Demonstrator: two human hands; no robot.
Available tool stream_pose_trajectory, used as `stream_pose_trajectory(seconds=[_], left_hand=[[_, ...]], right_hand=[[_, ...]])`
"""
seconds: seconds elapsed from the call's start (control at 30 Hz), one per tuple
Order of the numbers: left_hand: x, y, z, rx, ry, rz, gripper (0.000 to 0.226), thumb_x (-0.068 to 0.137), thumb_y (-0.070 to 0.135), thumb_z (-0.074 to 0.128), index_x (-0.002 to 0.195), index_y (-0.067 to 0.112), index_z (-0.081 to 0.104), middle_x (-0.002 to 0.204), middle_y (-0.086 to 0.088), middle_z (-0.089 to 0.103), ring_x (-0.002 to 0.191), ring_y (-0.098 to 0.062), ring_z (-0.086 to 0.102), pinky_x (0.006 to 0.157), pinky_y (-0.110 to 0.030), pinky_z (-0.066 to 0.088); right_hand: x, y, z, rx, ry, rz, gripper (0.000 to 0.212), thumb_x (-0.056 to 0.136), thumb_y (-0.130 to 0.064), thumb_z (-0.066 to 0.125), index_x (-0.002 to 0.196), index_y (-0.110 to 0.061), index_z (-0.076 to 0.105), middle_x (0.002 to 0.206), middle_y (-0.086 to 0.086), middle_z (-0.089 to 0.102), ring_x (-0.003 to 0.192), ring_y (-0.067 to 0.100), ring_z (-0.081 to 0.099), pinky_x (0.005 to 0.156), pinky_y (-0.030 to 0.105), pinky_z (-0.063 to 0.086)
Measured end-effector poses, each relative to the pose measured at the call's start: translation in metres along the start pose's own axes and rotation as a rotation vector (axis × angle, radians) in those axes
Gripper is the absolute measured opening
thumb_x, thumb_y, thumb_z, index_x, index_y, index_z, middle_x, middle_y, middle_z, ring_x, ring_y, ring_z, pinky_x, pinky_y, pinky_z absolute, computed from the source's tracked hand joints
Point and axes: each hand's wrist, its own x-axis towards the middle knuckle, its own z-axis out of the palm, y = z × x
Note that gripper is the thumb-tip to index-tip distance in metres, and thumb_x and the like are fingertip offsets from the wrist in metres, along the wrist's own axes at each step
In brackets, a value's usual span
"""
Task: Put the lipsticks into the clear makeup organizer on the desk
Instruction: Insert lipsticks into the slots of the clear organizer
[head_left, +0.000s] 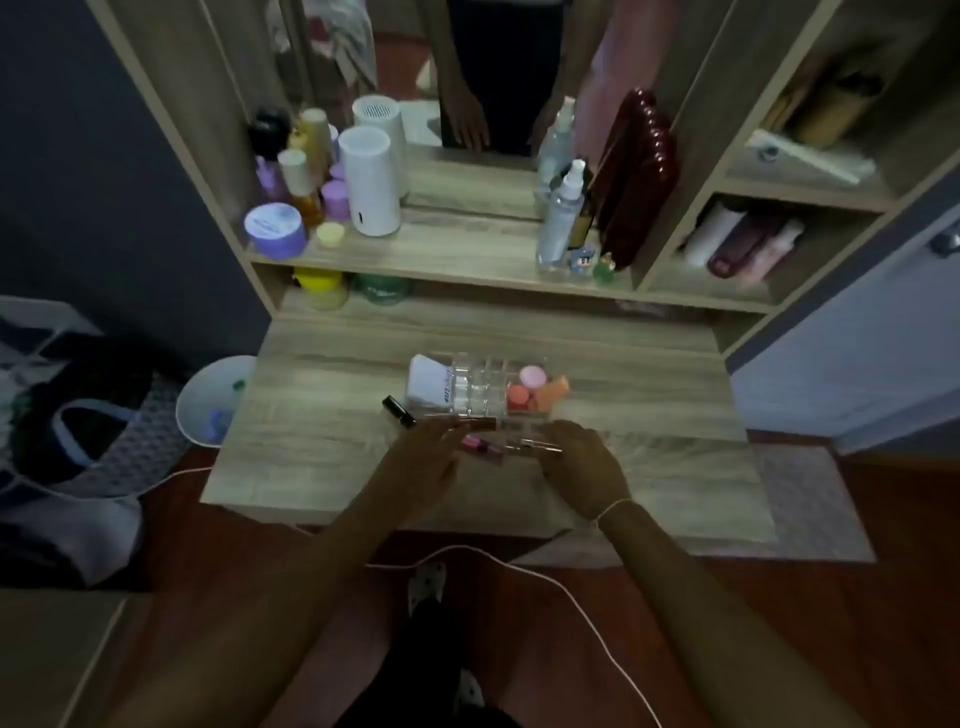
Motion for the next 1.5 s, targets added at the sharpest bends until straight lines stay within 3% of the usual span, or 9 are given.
stream_pose_trajectory(seconds=[0.2, 0.3, 0.57, 0.83, 0.93, 1.07, 1.2, 1.37, 1.5], left_hand=[[0.021, -0.014, 0.04, 0.043, -0.033, 0.111, 0.027, 0.082, 0.011, 0.055, 0.104, 0.003, 0.068, 0.104, -0.017, 0.069, 0.098, -0.031, 0.064, 0.085, -0.037, 0.051], [0.035, -0.02, 0.053, 0.096, -0.153, 0.163, 0.037, 0.081, 0.014, 0.041, 0.104, 0.008, 0.068, 0.105, -0.012, 0.07, 0.1, -0.029, 0.063, 0.085, -0.037, 0.052], [0.041, -0.033, 0.068, 0.108, -0.186, 0.141, 0.032, 0.081, 0.019, 0.045, 0.104, 0.016, 0.067, 0.105, -0.005, 0.069, 0.093, -0.025, 0.064, 0.078, -0.035, 0.051], [0.047, -0.037, 0.071, 0.123, -0.108, 0.159, 0.033, 0.081, 0.022, 0.044, 0.097, 0.011, 0.07, 0.097, -0.008, 0.071, 0.085, -0.026, 0.066, 0.073, -0.033, 0.052], [0.044, -0.032, 0.063, -0.045, -0.004, 0.062, 0.035, 0.082, 0.023, 0.046, 0.104, 0.009, 0.07, 0.102, -0.011, 0.07, 0.096, -0.023, 0.06, 0.085, -0.033, 0.045], [0.061, -0.028, 0.037, -0.348, 0.226, -0.263, 0.022, 0.091, 0.024, 0.048, 0.098, 0.031, 0.067, 0.097, 0.012, 0.063, 0.089, 0.01, 0.052, 0.083, -0.001, 0.034], [0.084, -0.035, 0.017, -0.388, 0.287, -0.293, 0.017, 0.09, 0.007, 0.06, 0.106, 0.007, 0.063, 0.105, -0.005, 0.062, 0.094, -0.008, 0.053, 0.085, -0.01, 0.037], [0.11, -0.053, 0.018, -0.385, 0.276, -0.5, 0.019, 0.091, 0.021, 0.057, 0.108, 0.014, 0.062, 0.105, -0.005, 0.065, 0.098, -0.02, 0.058, 0.087, -0.024, 0.038], [0.116, -0.052, 0.015, -0.411, 0.3, -0.495, 0.029, 0.087, 0.032, 0.05, 0.108, 0.014, 0.061, 0.104, -0.007, 0.066, 0.093, -0.02, 0.061, 0.086, -0.037, 0.048]], right_hand=[[0.016, 0.003, 0.024, -0.061, 0.006, 0.01, 0.037, 0.089, -0.011, 0.057, 0.125, -0.007, 0.057, 0.124, 0.018, 0.062, 0.109, 0.038, 0.056, 0.092, 0.042, 0.048], [0.028, 0.006, 0.031, -0.117, 0.044, 0.011, 0.031, 0.087, -0.009, 0.06, 0.118, -0.005, 0.063, 0.116, 0.02, 0.066, 0.102, 0.04, 0.06, 0.089, 0.043, 0.052], [0.04, 0.011, 0.047, -0.188, 0.08, -0.026, 0.028, 0.073, -0.001, 0.074, 0.101, -0.004, 0.07, 0.106, 0.018, 0.071, 0.09, 0.038, 0.068, 0.08, 0.042, 0.057], [0.044, 0.006, 0.04, -0.16, 0.022, -0.077, 0.029, 0.089, -0.01, 0.06, 0.118, -0.012, 0.063, 0.118, 0.013, 0.066, 0.107, 0.033, 0.062, 0.091, 0.042, 0.051], [0.046, -0.004, 0.03, -0.035, 0.081, -0.08, 0.031, 0.091, -0.012, 0.058, 0.122, -0.012, 0.06, 0.119, 0.012, 0.066, 0.109, 0.031, 0.063, 0.092, 0.04, 0.052], [0.061, -0.025, 0.012, 0.182, 0.192, -0.026, 0.028, 0.096, -0.027, 0.05, 0.12, -0.014, 0.058, 0.109, 0.013, 0.069, 0.093, 0.031, 0.067, 0.073, 0.04, 0.055], [0.089, -0.036, 0.004, 0.229, 0.154, 0.034, 0.027, 0.097, -0.034, 0.051, 0.117, -0.016, 0.058, 0.114, 0.01, 0.061, 0.092, 0.028, 0.065, 0.068, 0.041, 0.056], [0.119, -0.038, 0.004, 0.229, 0.118, 0.056, 0.024, 0.094, -0.029, 0.056, 0.116, -0.019, 0.062, 0.112, 0.005, 0.065, 0.106, 0.023, 0.057, 0.083, 0.032, 0.045], [0.13, -0.039, 0.004, 0.167, 0.069, 0.118, 0.024, 0.092, -0.025, 0.057, 0.114, -0.021, 0.064, 0.112, 0.008, 0.064, 0.103, 0.025, 0.059, 0.077, 0.028, 0.041]])
